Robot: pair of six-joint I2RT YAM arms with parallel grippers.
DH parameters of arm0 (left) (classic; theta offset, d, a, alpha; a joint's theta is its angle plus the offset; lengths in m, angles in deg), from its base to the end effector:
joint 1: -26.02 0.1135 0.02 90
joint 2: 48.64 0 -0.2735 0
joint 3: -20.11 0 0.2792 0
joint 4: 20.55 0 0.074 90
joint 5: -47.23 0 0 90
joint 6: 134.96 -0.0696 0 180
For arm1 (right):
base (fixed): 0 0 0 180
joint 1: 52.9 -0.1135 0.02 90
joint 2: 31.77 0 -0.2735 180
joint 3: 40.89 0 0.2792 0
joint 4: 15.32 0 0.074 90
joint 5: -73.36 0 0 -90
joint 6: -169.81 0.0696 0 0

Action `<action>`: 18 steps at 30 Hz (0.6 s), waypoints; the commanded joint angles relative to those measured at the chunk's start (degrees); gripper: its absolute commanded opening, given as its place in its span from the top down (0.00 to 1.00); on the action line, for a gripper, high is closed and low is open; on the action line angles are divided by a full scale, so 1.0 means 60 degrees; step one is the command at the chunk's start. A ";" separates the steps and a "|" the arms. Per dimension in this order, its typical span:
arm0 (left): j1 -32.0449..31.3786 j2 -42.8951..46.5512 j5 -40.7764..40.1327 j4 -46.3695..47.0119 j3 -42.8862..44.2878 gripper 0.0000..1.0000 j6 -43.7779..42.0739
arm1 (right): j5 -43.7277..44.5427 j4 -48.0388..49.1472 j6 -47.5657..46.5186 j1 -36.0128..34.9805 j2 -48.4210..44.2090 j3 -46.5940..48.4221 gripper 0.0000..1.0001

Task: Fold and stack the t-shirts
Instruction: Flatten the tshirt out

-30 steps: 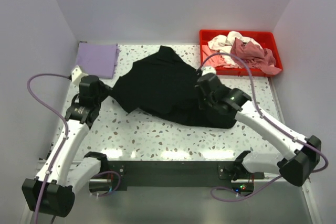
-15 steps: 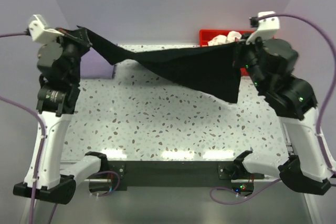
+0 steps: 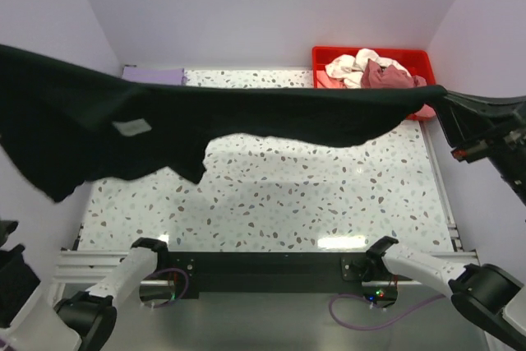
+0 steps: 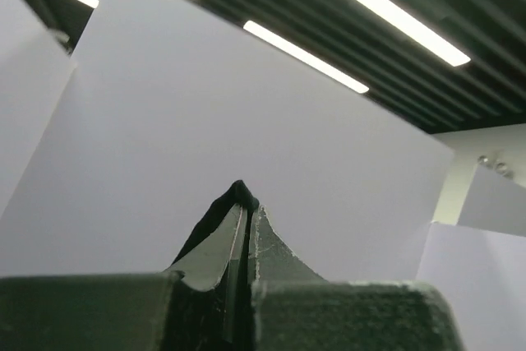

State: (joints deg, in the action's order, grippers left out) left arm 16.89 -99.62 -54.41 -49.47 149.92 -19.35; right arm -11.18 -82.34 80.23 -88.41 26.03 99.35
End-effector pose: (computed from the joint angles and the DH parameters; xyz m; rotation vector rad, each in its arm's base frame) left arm -0.0042 0.0149 0.7087 -0.2960 0.6696 -0.5083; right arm 0.0438 0.0231 0.6598 -0.3179 1.2788 0.4730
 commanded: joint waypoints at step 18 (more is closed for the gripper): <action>0.0012 -0.1359 0.0315 0.1930 -0.5289 1.00 -0.0576 | 0.4713 0.2416 0.0414 0.0029 0.0092 -0.5904 1.00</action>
State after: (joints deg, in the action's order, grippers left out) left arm 16.89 -102.79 -49.75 -42.00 128.61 -21.01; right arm 3.72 -76.05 83.23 -88.41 23.69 71.06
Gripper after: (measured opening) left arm 0.029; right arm 0.026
